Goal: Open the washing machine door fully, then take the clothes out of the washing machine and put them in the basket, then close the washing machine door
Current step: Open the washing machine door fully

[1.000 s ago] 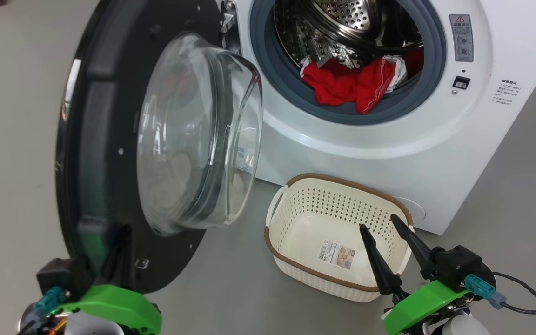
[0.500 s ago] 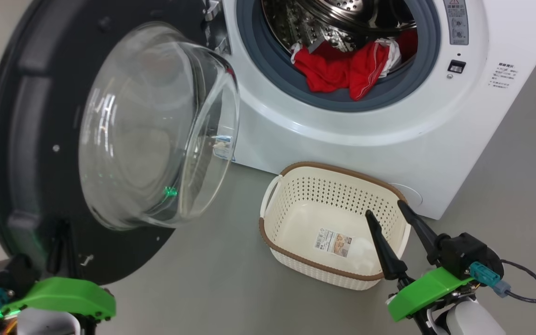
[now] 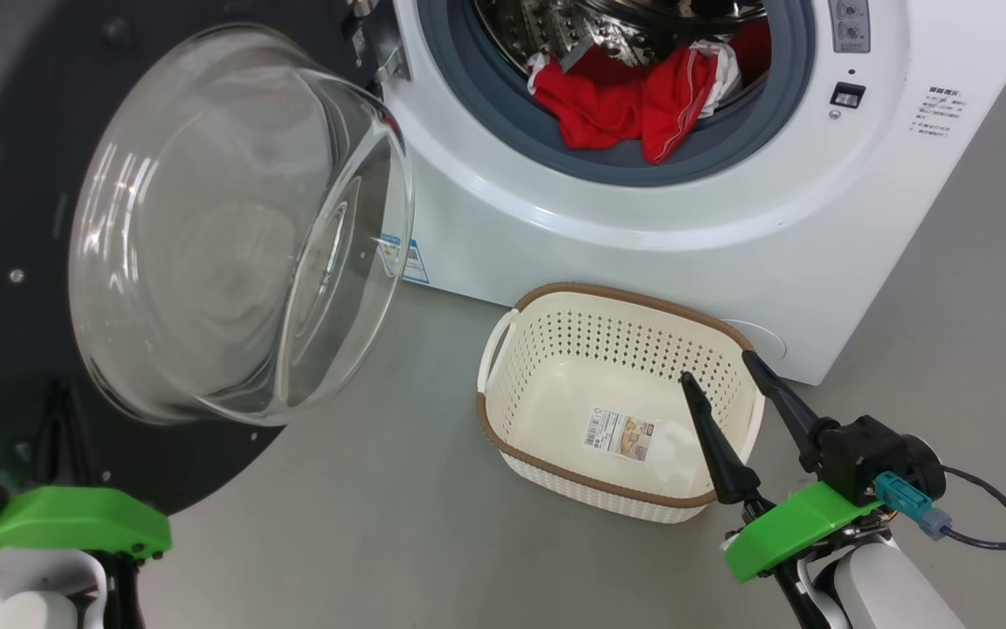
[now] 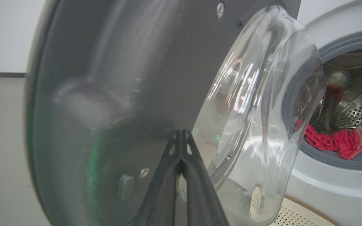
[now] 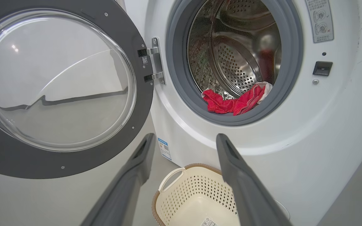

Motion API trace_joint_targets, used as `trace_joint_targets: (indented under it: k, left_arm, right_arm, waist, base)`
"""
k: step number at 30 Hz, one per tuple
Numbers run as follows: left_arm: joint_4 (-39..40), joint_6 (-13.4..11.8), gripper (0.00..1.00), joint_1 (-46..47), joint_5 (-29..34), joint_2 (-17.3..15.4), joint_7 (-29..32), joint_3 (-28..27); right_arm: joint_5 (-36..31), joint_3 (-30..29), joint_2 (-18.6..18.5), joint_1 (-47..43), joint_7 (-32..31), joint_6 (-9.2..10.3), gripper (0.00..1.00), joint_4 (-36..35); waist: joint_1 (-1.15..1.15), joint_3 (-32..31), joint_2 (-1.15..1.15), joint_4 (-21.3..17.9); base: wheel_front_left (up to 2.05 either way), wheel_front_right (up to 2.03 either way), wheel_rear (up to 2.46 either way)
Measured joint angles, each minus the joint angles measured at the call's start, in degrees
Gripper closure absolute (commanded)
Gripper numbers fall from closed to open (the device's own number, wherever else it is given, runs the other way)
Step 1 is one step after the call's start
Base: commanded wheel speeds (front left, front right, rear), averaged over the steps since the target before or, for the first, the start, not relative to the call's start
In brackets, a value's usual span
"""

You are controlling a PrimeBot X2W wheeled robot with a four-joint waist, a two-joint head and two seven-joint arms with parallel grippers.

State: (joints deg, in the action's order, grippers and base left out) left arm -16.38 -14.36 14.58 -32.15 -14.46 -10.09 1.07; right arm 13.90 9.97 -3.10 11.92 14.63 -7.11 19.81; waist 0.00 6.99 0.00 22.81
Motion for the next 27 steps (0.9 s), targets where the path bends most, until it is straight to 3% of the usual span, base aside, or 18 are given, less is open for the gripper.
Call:
trace_joint_targets:
  k: [27]
  left_arm:
    - [-9.8,3.3,1.00,9.0,-4.3,-2.1,-3.7,-7.6]
  right_arm:
    - [-3.0,0.9,-0.1,1.6,0.0,-0.01,0.00,1.2]
  waist:
    - [0.00,3.3,0.00,-0.4]
  base:
    - [0.00,0.00,0.00]
